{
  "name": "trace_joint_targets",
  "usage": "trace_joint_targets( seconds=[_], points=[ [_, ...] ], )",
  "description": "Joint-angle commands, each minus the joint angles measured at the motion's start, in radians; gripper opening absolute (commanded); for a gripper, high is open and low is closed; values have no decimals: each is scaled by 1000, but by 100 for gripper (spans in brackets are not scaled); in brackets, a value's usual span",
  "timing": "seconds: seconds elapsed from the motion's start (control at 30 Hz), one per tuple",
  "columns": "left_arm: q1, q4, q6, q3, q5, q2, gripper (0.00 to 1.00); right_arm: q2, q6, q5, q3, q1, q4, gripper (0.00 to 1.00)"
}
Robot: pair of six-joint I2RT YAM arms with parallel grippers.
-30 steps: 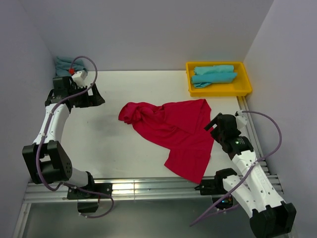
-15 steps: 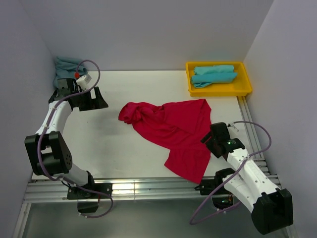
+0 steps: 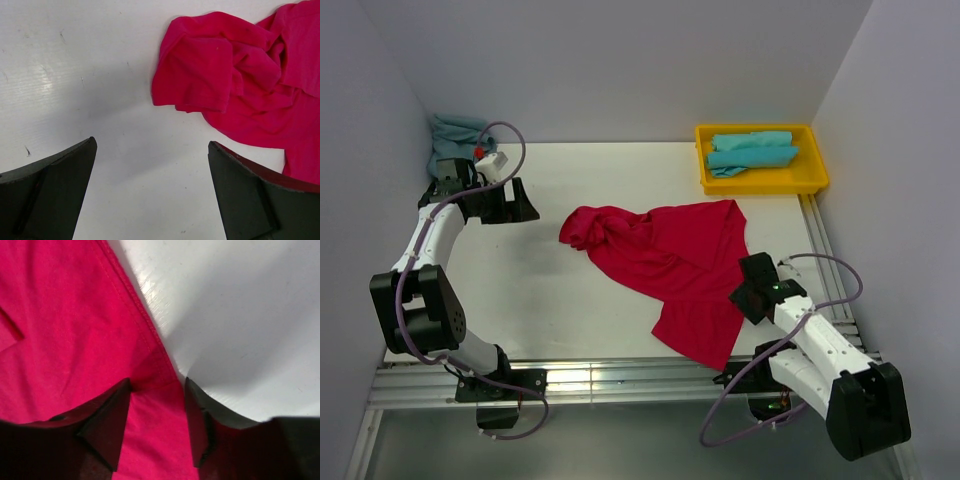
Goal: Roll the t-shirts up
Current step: Flatten the tshirt
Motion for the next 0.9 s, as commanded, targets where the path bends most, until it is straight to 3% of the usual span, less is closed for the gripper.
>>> trace_joint_targets(
  seconds=[0.0,0.1,0.2,0.23,0.3,0.57,0.7,0.87],
  points=[
    [-1,-16,43,20,31,-20,99,22,20,-17,-5,5,82,53],
    [-2,-28,63,16,37,-17,99,46,14,-23,-5,6,106,47],
    [-4,-41,83,7,58,-12,99,68,8,-49,1,6,138,25],
    [-7,-51,101,0,68,-11,99,71,5,-56,16,6,142,12],
    [-24,-59,136,-10,72,-5,99,66,-13,-57,56,6,114,0],
    [-136,-65,199,-78,3,35,98,-3,-113,-30,452,3,-56,0],
    [-185,-94,215,-69,44,113,89,26,-157,-24,666,3,-123,0],
    [-216,-67,201,-67,55,181,82,71,-194,-10,806,-3,-168,0]
  ],
)
